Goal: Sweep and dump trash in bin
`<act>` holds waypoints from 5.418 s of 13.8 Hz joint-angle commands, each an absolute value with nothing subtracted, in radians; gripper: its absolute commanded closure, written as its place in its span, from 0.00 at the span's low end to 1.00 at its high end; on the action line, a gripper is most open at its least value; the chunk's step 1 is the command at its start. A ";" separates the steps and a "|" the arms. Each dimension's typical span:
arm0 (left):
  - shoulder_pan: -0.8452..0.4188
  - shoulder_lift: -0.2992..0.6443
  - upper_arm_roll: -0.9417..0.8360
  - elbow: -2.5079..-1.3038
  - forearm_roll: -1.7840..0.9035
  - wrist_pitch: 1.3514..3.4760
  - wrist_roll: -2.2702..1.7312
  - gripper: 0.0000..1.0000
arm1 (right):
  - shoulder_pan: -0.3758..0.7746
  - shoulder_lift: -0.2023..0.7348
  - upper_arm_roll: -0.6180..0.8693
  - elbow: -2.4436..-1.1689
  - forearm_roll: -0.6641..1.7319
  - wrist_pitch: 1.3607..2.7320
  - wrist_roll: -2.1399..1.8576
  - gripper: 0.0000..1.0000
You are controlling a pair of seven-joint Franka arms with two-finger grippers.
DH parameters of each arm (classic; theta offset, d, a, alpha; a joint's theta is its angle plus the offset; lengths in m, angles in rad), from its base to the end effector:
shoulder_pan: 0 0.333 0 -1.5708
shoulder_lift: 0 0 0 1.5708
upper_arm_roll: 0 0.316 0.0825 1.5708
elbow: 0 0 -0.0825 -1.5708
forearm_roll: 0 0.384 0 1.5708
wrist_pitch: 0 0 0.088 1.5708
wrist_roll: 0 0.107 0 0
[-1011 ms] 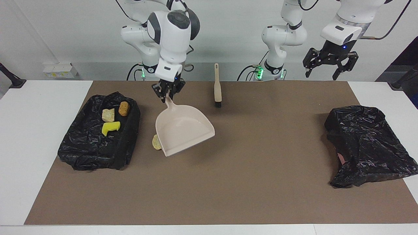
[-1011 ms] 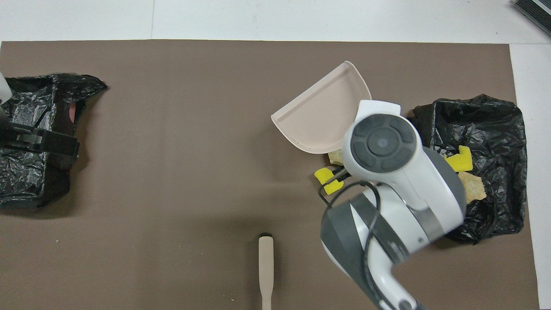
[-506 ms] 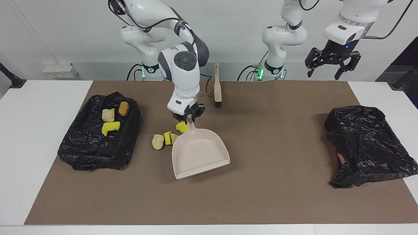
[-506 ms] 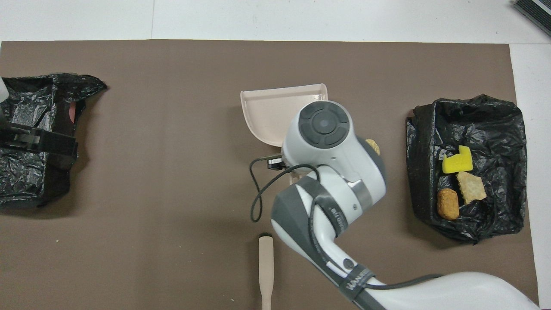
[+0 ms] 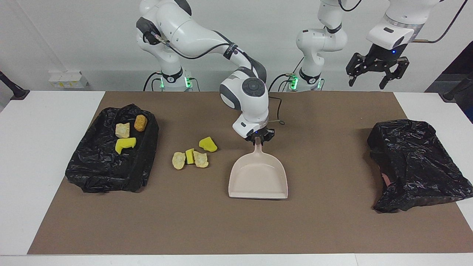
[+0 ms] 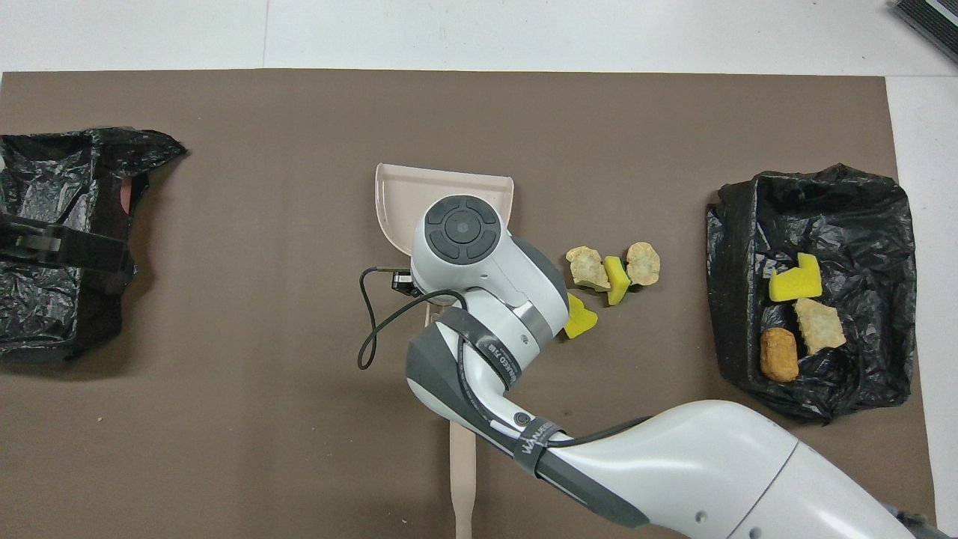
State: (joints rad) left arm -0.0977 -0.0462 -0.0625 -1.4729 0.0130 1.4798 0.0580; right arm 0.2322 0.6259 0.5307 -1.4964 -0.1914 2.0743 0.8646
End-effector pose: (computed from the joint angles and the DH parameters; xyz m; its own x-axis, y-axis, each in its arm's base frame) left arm 0.5229 -0.0840 0.6870 0.9752 -0.2152 0.0520 -0.2145 -0.9765 -0.0188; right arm 0.5594 0.4312 0.3443 0.9925 -0.0971 -0.0736 -0.1052 -0.9879 -0.1144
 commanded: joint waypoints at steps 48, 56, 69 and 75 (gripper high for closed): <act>-0.149 0.249 -0.511 -1.980 0.101 2.266 -0.460 0.83 | 0.166 -0.276 0.450 -2.303 0.169 1.744 0.362 1.00; -0.107 0.209 -0.500 -1.915 0.104 2.070 -0.013 1.00 | 0.135 0.056 0.188 -2.065 -0.382 1.893 0.209 1.00; -0.077 0.112 -0.482 -2.016 0.104 2.029 0.765 1.00 | 0.153 0.149 0.113 -2.149 -0.236 1.980 0.195 1.00; -0.110 0.110 -0.486 -2.085 0.106 2.084 0.746 1.00 | 0.163 0.182 0.247 -2.145 -0.091 1.993 0.302 1.00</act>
State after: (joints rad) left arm -0.0982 0.1533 -0.4965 -2.0242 0.0929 2.0408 0.7468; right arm 0.1646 0.1615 0.2000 -2.1369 -0.1480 1.9705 0.2684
